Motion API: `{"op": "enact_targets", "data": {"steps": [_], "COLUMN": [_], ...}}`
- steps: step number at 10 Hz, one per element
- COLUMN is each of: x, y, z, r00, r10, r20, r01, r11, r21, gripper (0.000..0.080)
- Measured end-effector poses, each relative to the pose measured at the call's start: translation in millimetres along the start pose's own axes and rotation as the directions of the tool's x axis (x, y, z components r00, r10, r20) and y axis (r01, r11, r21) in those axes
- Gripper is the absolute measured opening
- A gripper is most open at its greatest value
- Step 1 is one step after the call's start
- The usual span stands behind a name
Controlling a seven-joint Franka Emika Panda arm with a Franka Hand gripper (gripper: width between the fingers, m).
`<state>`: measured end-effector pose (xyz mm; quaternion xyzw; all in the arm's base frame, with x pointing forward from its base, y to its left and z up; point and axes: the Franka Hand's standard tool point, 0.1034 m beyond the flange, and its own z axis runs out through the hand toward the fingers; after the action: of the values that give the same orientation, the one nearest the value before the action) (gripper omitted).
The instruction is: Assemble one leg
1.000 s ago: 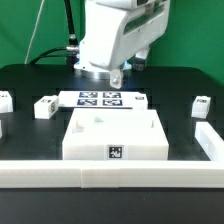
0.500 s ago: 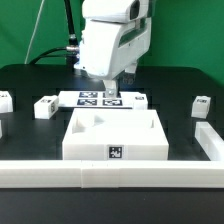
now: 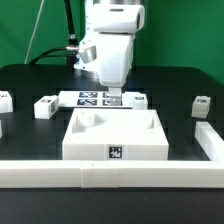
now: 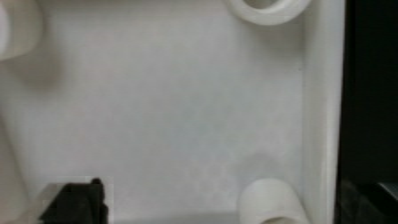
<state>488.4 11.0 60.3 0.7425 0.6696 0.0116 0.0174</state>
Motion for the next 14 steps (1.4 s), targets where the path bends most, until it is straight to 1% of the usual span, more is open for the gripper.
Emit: {"op": "enact_targets", "data": {"steps": [1,3,5,6,7,8,11,13,14], "x": [2.4,0.0,-0.2,-1.8,-1.6,0.2,1.2,1.9,1.7], "y": [-5.4,-3.6,-5.3,-12.6,-23.6,-31.8,-37.4,-36.7,-37.0], "z": [3.0,2.8,5.4,15.7,28.2,36.5,49.8,52.4,52.6], "r00": [0.999,1.0,1.0,1.0,1.0,1.0,1.0,1.0,1.0], "r10": [-0.033,-0.025,-0.025,-0.021,0.0,0.013,0.014,0.014,0.015], "r20": [0.003,0.004,0.004,-0.003,-0.007,-0.011,-0.015,-0.016,-0.016], "r01": [0.033,0.025,0.025,0.021,0.0,-0.013,-0.013,-0.014,-0.014], "r11": [0.999,1.0,1.0,1.0,1.0,1.0,0.999,0.999,0.999], "r21": [-0.011,-0.009,-0.005,-0.004,0.013,0.022,0.039,0.041,0.042], "gripper": [0.0649,0.0649,0.0649,0.0649,0.0649,0.0649,0.0649,0.0649,0.0543]}}
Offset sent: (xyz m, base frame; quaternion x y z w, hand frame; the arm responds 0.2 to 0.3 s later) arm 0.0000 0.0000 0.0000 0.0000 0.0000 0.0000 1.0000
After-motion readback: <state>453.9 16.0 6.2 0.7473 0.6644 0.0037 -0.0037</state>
